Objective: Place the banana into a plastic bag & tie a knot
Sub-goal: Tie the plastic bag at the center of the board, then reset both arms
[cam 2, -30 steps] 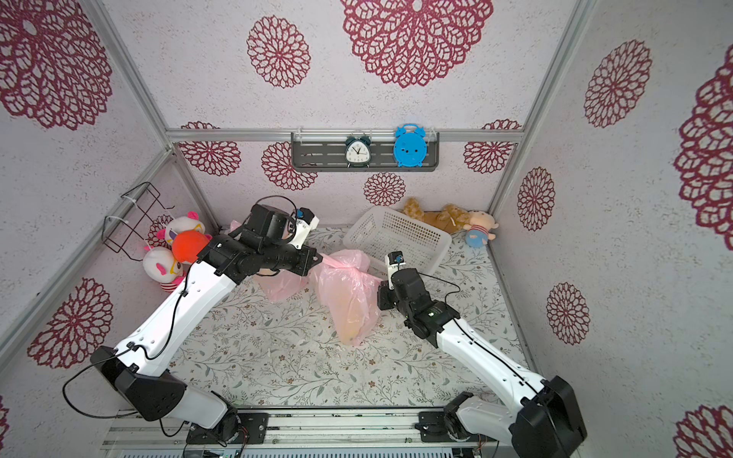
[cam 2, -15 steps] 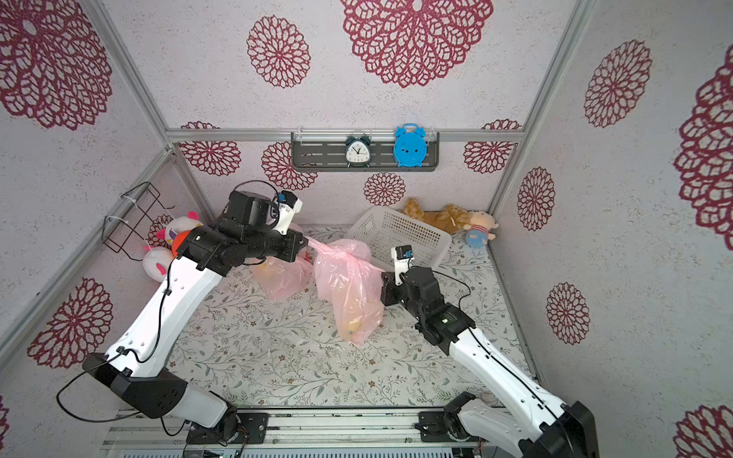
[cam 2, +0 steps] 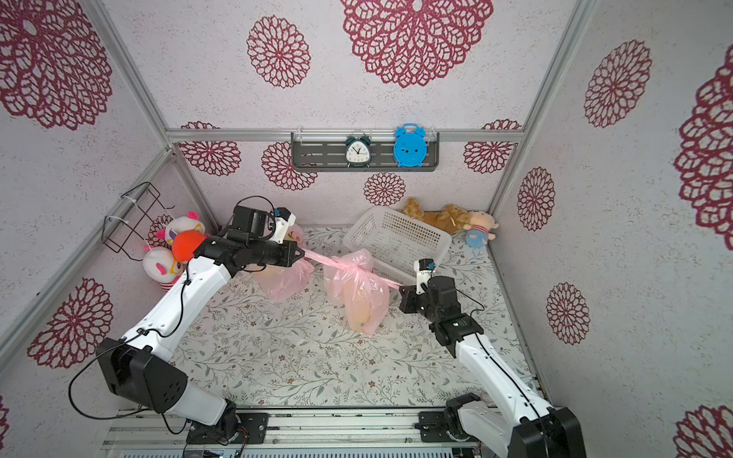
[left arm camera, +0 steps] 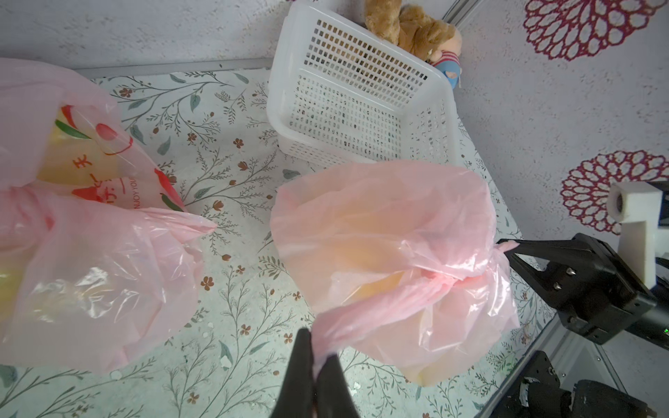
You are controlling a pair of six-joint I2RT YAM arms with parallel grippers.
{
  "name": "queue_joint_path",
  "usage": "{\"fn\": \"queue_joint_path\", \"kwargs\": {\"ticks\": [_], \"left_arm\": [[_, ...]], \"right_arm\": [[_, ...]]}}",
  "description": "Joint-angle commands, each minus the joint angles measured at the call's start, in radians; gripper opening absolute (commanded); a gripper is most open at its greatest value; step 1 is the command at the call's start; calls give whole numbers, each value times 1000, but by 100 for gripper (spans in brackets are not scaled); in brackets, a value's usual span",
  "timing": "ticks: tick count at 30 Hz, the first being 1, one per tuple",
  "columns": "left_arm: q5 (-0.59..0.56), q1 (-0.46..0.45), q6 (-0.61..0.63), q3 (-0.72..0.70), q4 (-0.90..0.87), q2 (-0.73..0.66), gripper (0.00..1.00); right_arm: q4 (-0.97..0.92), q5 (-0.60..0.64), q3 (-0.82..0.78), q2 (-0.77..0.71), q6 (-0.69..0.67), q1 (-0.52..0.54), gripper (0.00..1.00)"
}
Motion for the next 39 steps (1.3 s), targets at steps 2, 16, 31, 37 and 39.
{"fn": "queue_joint_path", "kwargs": {"ticks": [2,16,31,37,39], "left_arm": [[-195,153,-43,12,155,-32,0],[-128,150,-132,-233,311,118,0],[-353,135,-181,-362,283,-291,98],[-515,130,-195,-525,379,-459,97],[-583,131,-191,-592,424,-495,97]], "right_arm": [[-172,210,35,-30,12,-120,0],[180,23,-119,245,51,-148,0],[13,140,-45,-149,-124,-146,99],[108,374,-161,-336,-195,-149,99],[131,456,-190,-350,-207,-154,99]]}}
